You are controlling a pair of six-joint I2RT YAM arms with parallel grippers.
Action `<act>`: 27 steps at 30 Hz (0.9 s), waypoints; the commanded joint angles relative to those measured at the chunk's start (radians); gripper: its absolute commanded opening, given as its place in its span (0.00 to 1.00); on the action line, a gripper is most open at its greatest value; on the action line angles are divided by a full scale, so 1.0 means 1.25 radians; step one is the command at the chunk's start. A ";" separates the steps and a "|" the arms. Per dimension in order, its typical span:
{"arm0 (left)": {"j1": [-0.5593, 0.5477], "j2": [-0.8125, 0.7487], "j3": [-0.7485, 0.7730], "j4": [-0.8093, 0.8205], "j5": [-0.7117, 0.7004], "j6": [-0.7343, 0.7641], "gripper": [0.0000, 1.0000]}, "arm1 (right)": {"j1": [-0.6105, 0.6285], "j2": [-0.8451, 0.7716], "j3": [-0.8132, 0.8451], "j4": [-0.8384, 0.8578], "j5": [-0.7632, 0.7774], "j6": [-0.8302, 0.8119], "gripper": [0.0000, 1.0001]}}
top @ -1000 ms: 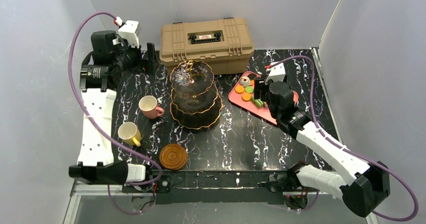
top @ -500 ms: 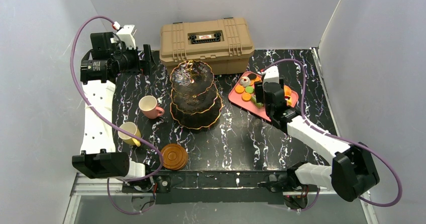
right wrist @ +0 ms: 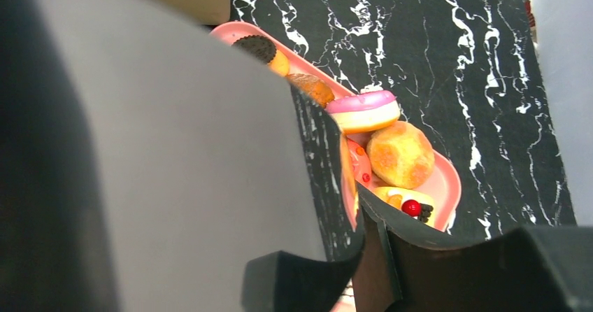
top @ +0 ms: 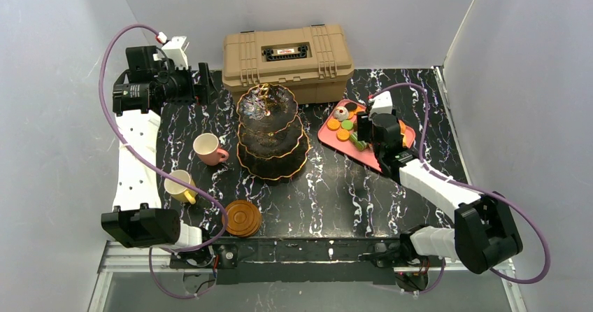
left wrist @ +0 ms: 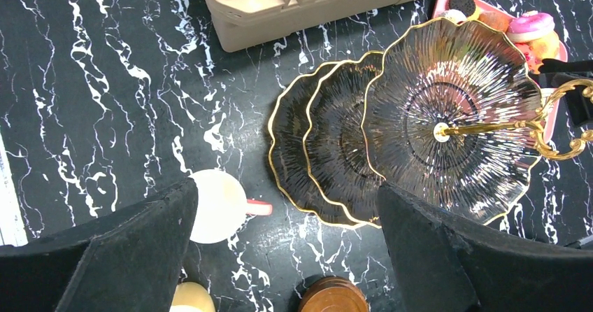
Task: Serve the afternoon tea
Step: Pick up the desert from the tray.
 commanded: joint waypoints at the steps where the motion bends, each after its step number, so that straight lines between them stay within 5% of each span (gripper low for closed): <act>1: 0.005 -0.026 -0.007 -0.004 0.034 0.005 0.98 | -0.006 0.009 -0.006 0.081 -0.028 0.020 0.67; 20: 0.005 -0.048 -0.009 0.000 0.048 0.014 0.98 | -0.033 0.054 -0.018 0.123 -0.037 0.019 0.53; 27: 0.006 -0.059 -0.016 0.001 0.043 0.023 0.98 | -0.032 0.067 0.011 0.105 -0.051 0.023 0.34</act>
